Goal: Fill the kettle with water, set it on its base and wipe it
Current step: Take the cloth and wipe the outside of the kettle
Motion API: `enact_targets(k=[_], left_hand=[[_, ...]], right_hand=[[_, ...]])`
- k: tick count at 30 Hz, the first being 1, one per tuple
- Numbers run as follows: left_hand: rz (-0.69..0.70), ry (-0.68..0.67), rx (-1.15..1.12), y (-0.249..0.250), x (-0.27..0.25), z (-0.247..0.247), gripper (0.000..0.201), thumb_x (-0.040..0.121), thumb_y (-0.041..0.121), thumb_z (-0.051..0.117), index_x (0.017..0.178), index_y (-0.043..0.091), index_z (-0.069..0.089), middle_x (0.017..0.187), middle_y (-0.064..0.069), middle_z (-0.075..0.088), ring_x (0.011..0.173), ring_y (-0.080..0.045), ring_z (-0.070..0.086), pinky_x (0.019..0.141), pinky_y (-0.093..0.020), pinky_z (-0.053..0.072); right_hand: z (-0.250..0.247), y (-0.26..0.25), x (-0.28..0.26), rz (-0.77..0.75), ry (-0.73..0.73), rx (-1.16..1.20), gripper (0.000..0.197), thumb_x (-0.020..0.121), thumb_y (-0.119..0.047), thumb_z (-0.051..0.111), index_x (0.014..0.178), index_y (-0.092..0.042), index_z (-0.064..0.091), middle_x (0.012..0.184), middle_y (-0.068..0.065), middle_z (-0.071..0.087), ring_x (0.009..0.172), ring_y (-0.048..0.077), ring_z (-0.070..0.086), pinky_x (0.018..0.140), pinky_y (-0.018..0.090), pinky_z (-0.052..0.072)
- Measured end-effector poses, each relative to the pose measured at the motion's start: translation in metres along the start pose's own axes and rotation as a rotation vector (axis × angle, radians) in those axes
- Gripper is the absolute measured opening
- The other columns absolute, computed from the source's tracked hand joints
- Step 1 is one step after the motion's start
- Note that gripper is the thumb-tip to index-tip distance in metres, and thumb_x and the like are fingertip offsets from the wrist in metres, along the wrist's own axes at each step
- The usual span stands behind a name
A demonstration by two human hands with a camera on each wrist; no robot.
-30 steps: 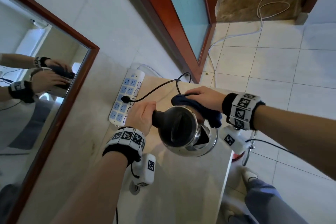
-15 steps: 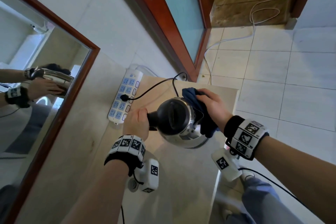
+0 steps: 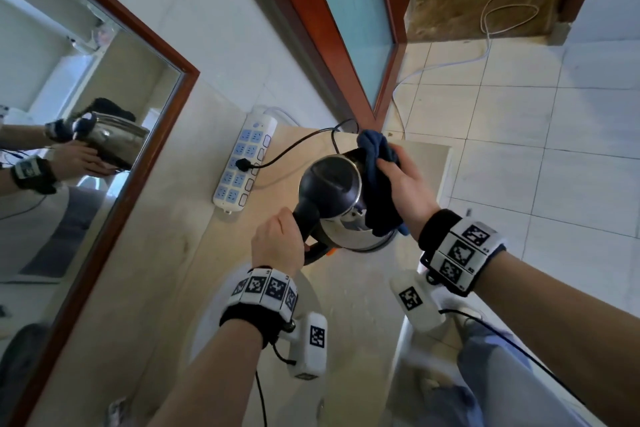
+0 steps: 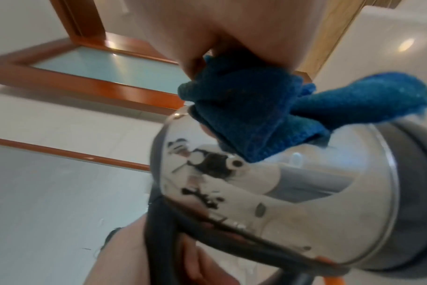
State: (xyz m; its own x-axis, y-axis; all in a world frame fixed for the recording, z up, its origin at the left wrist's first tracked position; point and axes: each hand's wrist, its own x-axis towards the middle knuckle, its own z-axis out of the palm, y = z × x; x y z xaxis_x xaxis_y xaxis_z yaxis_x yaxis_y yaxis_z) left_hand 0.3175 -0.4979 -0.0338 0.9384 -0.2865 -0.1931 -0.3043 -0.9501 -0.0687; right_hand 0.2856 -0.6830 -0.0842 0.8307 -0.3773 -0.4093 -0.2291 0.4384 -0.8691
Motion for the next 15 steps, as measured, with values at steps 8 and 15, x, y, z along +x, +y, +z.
enact_targets(k=[8, 15], left_hand=[[-0.104, -0.056, -0.063, 0.020, -0.018, 0.002, 0.034, 0.097, 0.010, 0.036, 0.129, -0.001, 0.039, 0.126, -0.020, 0.055, 0.115, -0.035, 0.051, 0.094, -0.040, 0.038], [-0.160, -0.054, -0.162, 0.038, -0.031, 0.009, 0.036, 0.096, 0.007, 0.032, 0.131, -0.002, 0.035, 0.124, -0.023, 0.054, 0.113, -0.038, 0.050, 0.094, -0.044, 0.039]], right_hand=[[-0.014, 0.041, -0.009, 0.093, 0.112, -0.169, 0.040, 0.096, -0.023, 0.039, 0.135, -0.020, 0.045, 0.130, 0.010, 0.057, 0.122, 0.029, 0.052, 0.109, 0.045, 0.038], [0.012, 0.009, -0.037, -0.143, 0.052, -0.042, 0.050, 0.093, -0.014, 0.046, 0.142, -0.020, 0.040, 0.144, -0.001, 0.040, 0.132, 0.016, 0.039, 0.114, 0.033, 0.030]])
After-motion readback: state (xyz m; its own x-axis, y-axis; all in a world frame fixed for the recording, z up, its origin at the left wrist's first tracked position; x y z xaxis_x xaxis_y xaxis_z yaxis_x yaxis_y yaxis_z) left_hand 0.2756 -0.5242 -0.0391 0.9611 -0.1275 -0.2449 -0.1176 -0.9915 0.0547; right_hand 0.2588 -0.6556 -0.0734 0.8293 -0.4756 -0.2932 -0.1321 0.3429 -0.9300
